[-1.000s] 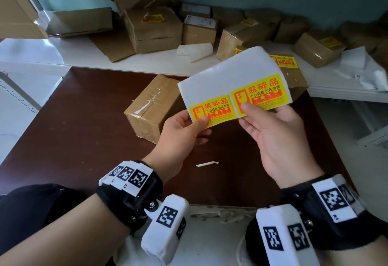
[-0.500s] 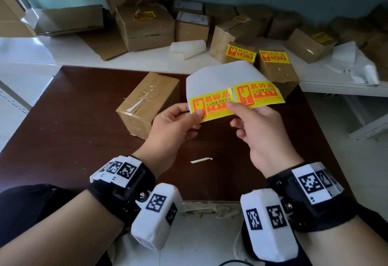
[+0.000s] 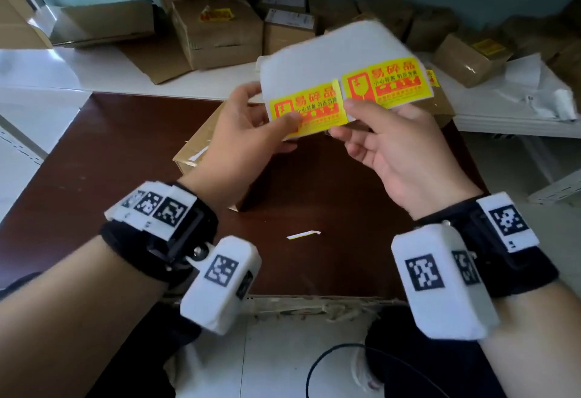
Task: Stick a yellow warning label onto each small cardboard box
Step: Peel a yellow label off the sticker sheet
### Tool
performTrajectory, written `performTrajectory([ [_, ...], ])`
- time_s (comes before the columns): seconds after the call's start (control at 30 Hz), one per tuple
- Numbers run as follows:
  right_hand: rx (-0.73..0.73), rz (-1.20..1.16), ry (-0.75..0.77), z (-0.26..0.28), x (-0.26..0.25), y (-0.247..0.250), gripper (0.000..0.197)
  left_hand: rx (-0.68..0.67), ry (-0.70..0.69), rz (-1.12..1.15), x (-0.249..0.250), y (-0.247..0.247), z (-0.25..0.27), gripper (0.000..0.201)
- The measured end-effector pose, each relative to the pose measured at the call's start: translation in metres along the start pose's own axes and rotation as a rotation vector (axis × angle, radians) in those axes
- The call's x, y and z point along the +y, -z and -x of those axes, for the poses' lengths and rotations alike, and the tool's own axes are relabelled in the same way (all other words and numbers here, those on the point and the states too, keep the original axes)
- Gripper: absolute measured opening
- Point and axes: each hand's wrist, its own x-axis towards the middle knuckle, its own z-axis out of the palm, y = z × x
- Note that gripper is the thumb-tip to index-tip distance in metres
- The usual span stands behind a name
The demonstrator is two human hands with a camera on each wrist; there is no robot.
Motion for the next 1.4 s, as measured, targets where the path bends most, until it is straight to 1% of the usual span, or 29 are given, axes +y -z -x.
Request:
performTrajectory([
  [0.1, -0.02, -0.024, 0.039, -0.016, 0.001, 0.003, 0.014, -0.081, -0.007, -0.01, -0.001, 0.009, -0.009, 0.071],
  [0.2, 0.014, -0.073, 0.019, -0.029, 0.011, 0.01, 0.013, -0.067, 0.026, 0.032, -0.011, 0.01, -0.008, 0.078],
  [0.23, 0.034, -0.103, -0.001, -0.031, 0.014, 0.011, 0.018, -0.075, 0.011, 0.024, -0.013, 0.008, -0.006, 0.081],
  [0.3, 0.089, -0.142, -0.033, -0.034, 0.021, 0.011, 0.029, -0.102, -0.046, -0.064, -0.019, 0.003, -0.003, 0.084],
  [0.33, 0.108, -0.148, -0.041, -0.033, 0.023, 0.01, 0.029, -0.116, -0.087, -0.134, -0.021, 0.0, 0.0, 0.083],
  [0.37, 0.114, -0.147, -0.046, -0.033, 0.025, 0.009, 0.023, -0.127, -0.139, -0.194, -0.022, -0.002, 0.002, 0.077],
  [0.4, 0.111, -0.139, -0.051, -0.032, 0.026, 0.006, 0.016, -0.133, -0.208, -0.228, -0.023, -0.003, 0.005, 0.067],
  [0.47, 0.095, -0.12, -0.061, -0.031, 0.028, 0.002, 0.009, -0.122, -0.349, -0.258, -0.029, -0.005, 0.008, 0.041],
  [0.5, 0.086, -0.107, -0.064, -0.031, 0.029, 0.0, 0.008, -0.109, -0.393, -0.269, -0.032, -0.006, 0.009, 0.033],
  [0.53, 0.079, -0.087, -0.065, -0.03, 0.03, -0.001, 0.007, -0.099, -0.41, -0.278, -0.035, -0.007, 0.009, 0.029],
  [0.67, 0.047, -0.006, -0.074, -0.025, 0.032, -0.004, 0.005, -0.103, -0.348, -0.31, -0.046, -0.01, 0.008, 0.024],
  [0.8, 0.009, 0.059, -0.069, -0.02, 0.038, -0.009, 0.006, -0.057, -0.287, -0.304, -0.055, -0.01, 0.005, 0.021],
  [0.97, -0.011, 0.102, -0.062, -0.017, 0.046, -0.017, 0.007, -0.07, -0.206, -0.199, -0.054, -0.01, 0.006, 0.017],
  [1.2, -0.04, 0.113, -0.068, -0.008, 0.05, -0.023, 0.009, -0.072, -0.219, -0.279, -0.054, 0.004, 0.007, 0.014],
  [1.4, -0.024, 0.12, -0.01, -0.002, 0.047, -0.03, 0.01, -0.062, -0.215, -0.263, -0.056, 0.006, 0.006, 0.014],
])
